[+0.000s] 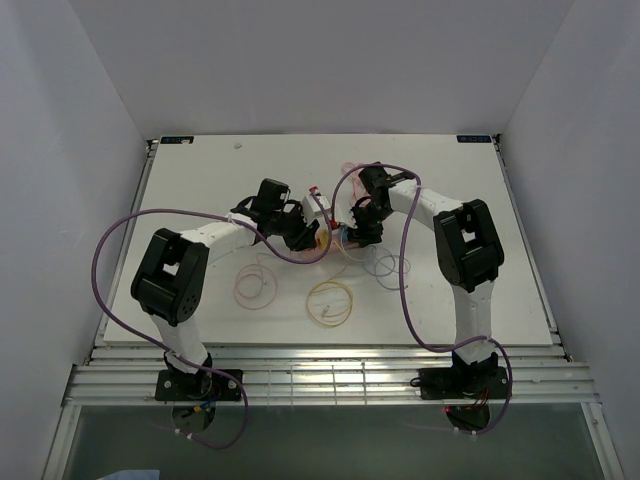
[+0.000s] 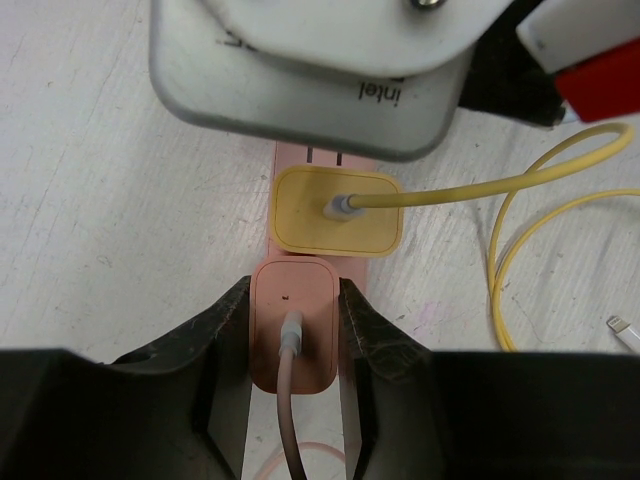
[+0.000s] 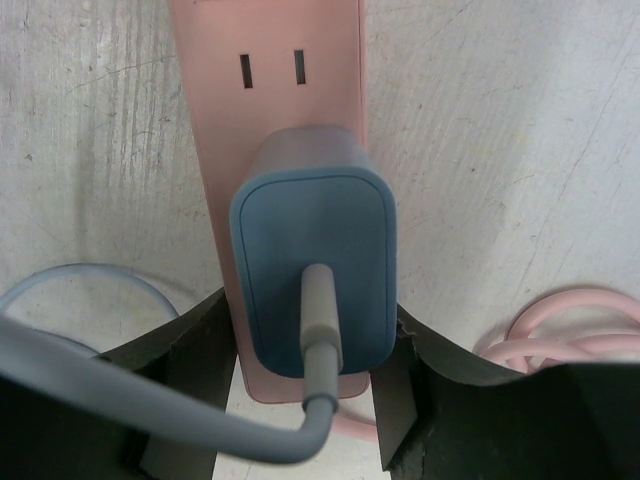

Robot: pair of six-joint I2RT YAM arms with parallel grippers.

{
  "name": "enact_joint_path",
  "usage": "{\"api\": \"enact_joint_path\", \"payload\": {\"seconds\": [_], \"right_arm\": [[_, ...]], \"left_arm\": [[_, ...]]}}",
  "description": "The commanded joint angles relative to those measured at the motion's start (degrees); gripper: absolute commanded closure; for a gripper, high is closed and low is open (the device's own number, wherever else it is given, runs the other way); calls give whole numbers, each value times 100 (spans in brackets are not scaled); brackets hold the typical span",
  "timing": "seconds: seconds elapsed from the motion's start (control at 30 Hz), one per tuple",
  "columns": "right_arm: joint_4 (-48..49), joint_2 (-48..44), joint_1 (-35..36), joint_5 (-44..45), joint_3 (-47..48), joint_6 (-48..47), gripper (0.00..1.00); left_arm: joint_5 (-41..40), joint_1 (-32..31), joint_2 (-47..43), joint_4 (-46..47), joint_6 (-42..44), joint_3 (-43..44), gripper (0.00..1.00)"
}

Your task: Pull the plug off the socket

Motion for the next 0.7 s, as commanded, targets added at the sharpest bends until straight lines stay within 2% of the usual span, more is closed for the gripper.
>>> {"api": "enact_joint_path", "payload": {"seconds": [0.0, 0.17, 0.37, 0.43, 0.63, 0.67], "right_arm": [[-319, 260, 33, 521, -266, 57, 92], [-346, 269, 33, 530, -231, 145, 92], [-355, 269, 33, 521, -231, 145, 92], [-355, 260, 33, 530, -231, 136, 92], [-354, 251, 33, 548, -231, 162, 92], [-355, 260, 33, 582, -231, 162, 92]], "left_arm": [[-155, 20, -319, 156, -38, 55, 100], [-209, 20, -283, 6, -143, 20, 100], [1212, 99, -345, -11, 67, -182, 100], [1383, 143, -292, 6, 68, -191, 100], [93, 117, 86, -3, -398, 213, 100], [-379, 90, 95, 111, -555, 213, 100]]}}
